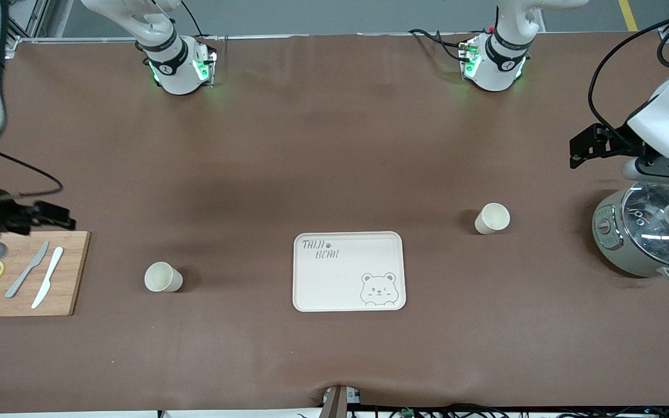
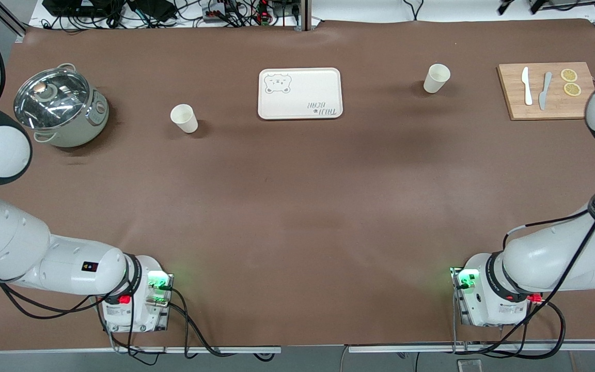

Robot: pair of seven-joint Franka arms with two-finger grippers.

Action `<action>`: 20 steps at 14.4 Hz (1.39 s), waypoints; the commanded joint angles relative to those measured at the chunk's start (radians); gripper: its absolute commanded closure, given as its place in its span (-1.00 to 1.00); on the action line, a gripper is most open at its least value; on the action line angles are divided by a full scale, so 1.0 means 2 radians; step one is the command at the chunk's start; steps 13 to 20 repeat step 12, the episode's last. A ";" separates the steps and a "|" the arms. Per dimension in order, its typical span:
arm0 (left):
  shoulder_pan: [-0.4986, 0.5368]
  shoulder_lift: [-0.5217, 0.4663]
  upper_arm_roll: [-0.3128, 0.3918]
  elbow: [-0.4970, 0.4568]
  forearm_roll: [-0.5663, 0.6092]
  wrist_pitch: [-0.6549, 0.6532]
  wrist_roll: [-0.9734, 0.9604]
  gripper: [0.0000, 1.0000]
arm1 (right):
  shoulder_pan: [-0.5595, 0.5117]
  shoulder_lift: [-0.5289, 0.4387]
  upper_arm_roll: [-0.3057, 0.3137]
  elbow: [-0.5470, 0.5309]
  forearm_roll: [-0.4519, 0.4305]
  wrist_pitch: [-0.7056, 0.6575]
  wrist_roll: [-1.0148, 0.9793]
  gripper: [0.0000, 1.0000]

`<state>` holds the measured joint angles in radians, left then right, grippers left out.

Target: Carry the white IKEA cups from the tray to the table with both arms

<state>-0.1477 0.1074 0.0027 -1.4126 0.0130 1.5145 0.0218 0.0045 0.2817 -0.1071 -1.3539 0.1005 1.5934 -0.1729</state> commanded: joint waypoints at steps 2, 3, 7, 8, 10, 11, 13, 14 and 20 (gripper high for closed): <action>-0.002 -0.002 0.006 0.001 -0.006 -0.003 0.017 -1.00 | -0.001 -0.064 0.002 -0.037 -0.053 -0.010 0.019 -1.00; -0.002 -0.002 0.006 0.001 -0.005 -0.003 0.017 -1.00 | 0.001 -0.078 0.004 -0.052 -0.056 -0.005 0.046 -1.00; -0.002 -0.003 0.005 0.001 -0.005 -0.003 0.017 -1.00 | 0.003 -0.083 0.004 -0.049 -0.056 -0.012 0.053 -1.00; -0.002 -0.002 0.005 0.001 -0.005 -0.002 0.017 -1.00 | 0.002 -0.083 0.004 -0.049 -0.056 -0.013 0.050 -1.00; -0.001 -0.001 0.006 0.001 -0.005 0.000 0.017 -1.00 | 0.001 -0.084 0.001 -0.048 -0.056 -0.017 0.050 -1.00; -0.001 0.001 0.006 0.001 -0.004 0.000 0.017 -1.00 | 0.001 -0.084 0.001 -0.047 -0.056 -0.017 0.050 -1.00; -0.001 0.001 0.006 0.001 -0.004 0.000 0.017 -1.00 | 0.001 -0.084 0.001 -0.047 -0.056 -0.020 0.050 -1.00; -0.001 0.001 0.006 0.001 -0.004 0.000 0.017 -1.00 | 0.001 -0.084 0.001 -0.047 -0.056 -0.020 0.050 -1.00; -0.001 0.001 0.006 0.001 -0.004 0.000 0.017 -1.00 | 0.001 -0.084 0.001 -0.047 -0.056 -0.020 0.050 -1.00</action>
